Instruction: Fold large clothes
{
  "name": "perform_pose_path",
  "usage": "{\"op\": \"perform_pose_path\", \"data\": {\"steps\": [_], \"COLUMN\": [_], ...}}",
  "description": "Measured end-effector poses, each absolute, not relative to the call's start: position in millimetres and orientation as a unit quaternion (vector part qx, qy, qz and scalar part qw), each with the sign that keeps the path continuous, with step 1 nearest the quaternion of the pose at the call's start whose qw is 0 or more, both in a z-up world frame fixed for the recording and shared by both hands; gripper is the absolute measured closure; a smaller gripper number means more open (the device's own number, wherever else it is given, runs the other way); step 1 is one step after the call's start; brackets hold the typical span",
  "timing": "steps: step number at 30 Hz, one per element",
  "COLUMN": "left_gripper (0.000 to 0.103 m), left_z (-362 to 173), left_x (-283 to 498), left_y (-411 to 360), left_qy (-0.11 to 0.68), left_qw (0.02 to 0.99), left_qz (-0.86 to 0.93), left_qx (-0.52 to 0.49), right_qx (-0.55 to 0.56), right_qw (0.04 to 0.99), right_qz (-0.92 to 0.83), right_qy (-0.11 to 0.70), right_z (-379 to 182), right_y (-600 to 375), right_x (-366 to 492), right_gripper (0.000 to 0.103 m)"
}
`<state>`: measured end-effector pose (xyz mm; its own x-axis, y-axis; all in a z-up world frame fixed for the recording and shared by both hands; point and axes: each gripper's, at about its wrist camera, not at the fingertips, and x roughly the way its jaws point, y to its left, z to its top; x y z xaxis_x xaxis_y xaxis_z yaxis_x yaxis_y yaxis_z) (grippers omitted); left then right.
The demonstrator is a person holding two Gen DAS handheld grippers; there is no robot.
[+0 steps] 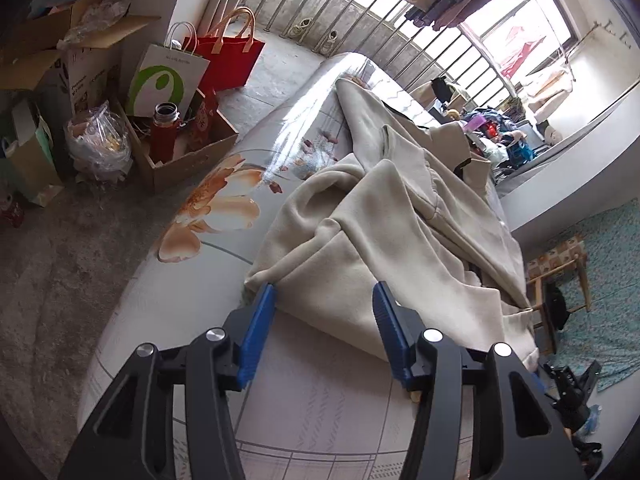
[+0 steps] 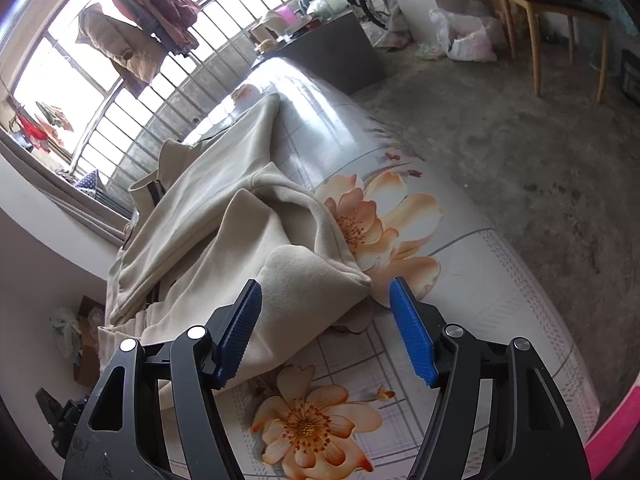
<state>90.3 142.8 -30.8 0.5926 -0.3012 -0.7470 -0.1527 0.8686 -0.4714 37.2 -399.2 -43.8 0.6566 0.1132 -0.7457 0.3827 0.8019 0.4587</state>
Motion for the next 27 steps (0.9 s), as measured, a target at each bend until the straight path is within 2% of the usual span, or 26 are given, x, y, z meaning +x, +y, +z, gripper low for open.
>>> {"op": "perform_pose_path", "data": {"steps": [2,12,17,27], "left_gripper": [0.049,0.048,0.054,0.058], "left_z": [-29,-35,-36,-39], "left_x": [91,100,103,104], "left_y": [136,119,102,98], "left_qy": [0.452,0.452,0.449,0.438], "left_qw": [0.865,0.877,0.887,0.896], "left_qz": [-0.009,0.041,0.057,0.059], "left_qx": [-0.220,-0.155,-0.085,-0.052], "right_qx": [0.290,0.253,0.223,0.212], "right_qw": [0.864,0.877,0.884,0.884], "right_qz": [-0.072,-0.054,-0.052,-0.053], "right_qy": [0.406,0.405,0.406,0.413], "right_z": [-45,-49,-46,-46], "right_y": [-398,-395,-384,-383], "right_x": [38,48,48,55], "right_gripper": [0.038,0.037,0.037,0.037]}}
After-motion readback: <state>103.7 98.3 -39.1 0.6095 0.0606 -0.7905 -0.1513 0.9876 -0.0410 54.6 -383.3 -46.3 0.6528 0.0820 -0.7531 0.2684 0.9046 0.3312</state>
